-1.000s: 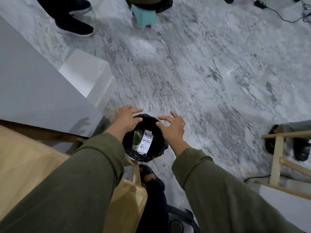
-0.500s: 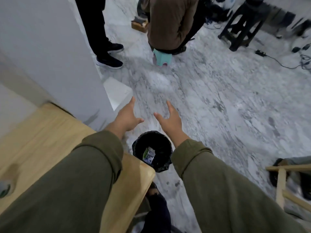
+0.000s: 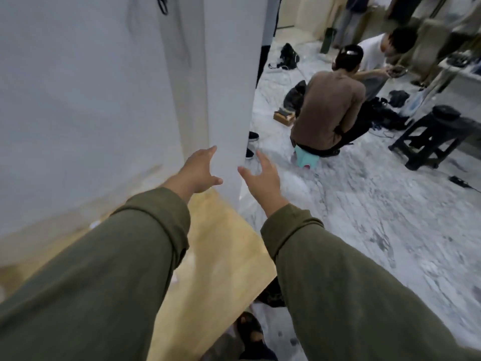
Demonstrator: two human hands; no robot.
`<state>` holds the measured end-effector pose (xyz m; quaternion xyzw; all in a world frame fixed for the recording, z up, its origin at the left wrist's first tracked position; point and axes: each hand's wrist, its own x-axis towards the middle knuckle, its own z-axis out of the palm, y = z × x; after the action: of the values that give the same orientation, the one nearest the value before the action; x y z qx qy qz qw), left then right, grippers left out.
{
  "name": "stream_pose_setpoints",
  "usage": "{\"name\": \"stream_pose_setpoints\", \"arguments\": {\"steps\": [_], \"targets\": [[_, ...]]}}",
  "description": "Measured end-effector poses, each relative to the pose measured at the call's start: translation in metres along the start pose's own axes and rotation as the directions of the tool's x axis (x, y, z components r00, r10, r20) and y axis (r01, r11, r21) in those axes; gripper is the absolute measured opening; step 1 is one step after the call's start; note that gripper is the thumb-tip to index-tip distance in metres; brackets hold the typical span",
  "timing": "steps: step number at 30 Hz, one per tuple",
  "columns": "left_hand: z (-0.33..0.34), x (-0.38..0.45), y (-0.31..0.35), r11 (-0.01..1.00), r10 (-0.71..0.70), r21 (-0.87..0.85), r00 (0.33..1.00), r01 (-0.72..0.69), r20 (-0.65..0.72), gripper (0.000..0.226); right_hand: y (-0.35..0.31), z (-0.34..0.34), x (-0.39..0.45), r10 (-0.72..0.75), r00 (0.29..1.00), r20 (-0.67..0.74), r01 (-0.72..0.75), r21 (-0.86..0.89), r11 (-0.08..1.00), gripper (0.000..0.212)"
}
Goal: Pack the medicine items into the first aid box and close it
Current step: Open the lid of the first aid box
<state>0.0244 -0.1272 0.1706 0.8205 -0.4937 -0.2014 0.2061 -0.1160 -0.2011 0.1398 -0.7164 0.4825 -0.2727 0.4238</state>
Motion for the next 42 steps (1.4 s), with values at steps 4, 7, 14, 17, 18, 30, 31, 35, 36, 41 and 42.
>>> {"name": "stream_pose_setpoints", "arguments": {"steps": [4,7,14,17,18,30,31,35,36,41,42], "targets": [[-0.049,-0.034,-0.047,0.996,-0.084,0.011,0.992,0.086,-0.09,0.093,-0.045,0.041,-0.015,-0.126,0.985,0.116,0.129,-0.019,0.991,0.067],[-0.082,-0.063,-0.085,0.984,-0.173,0.008,0.972,0.177,-0.161,0.092,-0.077,0.075,-0.025,-0.205,0.956,0.208,0.213,-0.016,0.977,0.067],[-0.136,-0.132,-0.163,0.914,-0.395,-0.04,0.867,0.403,-0.304,0.093,-0.141,0.156,-0.054,-0.392,0.814,0.428,0.426,0.018,0.904,0.066],[-0.147,-0.167,-0.19,0.875,-0.472,-0.082,0.803,0.477,-0.364,0.093,-0.16,0.191,-0.072,-0.442,0.734,0.515,0.494,0.042,0.869,0.065],[-0.15,-0.18,-0.2,0.859,-0.499,-0.094,0.78,0.504,-0.378,0.094,-0.165,0.203,-0.079,-0.456,0.707,0.541,0.512,0.054,0.857,0.065],[-0.131,-0.334,-0.302,0.608,-0.778,-0.232,0.51,0.76,-0.368,0.092,-0.178,0.325,-0.191,-0.504,0.395,0.768,0.636,0.168,0.754,0.067],[-0.126,-0.343,-0.308,0.586,-0.794,-0.24,0.49,0.774,-0.361,0.092,-0.177,0.334,-0.2,-0.495,0.381,0.781,0.637,0.166,0.753,0.068],[-0.103,-0.37,-0.334,0.552,-0.82,-0.269,0.456,0.789,-0.345,0.086,-0.167,0.365,-0.233,-0.498,0.315,0.808,0.705,0.151,0.693,0.066],[-0.097,-0.375,-0.341,0.55,-0.822,-0.274,0.454,0.789,-0.343,0.085,-0.163,0.37,-0.24,-0.511,0.284,0.811,0.745,0.149,0.65,0.065],[-0.067,-0.39,-0.36,0.551,-0.807,-0.24,0.437,0.8,-0.397,0.078,-0.141,0.382,-0.269,-0.587,0.145,0.796,0.905,0.133,0.403,0.054],[-0.064,-0.39,-0.36,0.557,-0.798,-0.232,0.437,0.797,-0.414,0.076,-0.137,0.384,-0.273,-0.601,0.127,0.789,0.926,0.124,0.358,0.052]]}}
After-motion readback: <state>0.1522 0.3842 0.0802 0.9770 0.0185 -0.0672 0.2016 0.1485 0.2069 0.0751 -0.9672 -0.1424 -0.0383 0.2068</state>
